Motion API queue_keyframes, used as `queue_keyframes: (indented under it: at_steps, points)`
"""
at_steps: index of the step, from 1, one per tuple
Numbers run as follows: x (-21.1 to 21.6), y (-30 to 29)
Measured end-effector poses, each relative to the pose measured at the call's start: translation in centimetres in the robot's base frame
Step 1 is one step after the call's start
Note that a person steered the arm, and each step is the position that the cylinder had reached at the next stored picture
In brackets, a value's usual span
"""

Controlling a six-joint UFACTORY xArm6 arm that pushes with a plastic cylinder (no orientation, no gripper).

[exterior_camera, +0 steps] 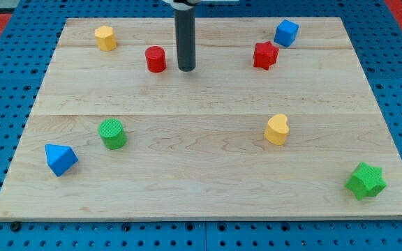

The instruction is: Move the red circle diagonal to the green circle

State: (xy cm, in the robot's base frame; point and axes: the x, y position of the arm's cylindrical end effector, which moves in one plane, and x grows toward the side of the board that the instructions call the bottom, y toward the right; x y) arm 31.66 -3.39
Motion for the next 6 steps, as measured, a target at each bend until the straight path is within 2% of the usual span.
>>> queue_keyframes:
  at_steps: [1,3,4,5,6]
  points:
    - [-3.1,-1.3]
    - [2.4,-14.5]
    - [0.9,-7.4]
    - [5.0,-8.9]
    - [5.5,-12.5]
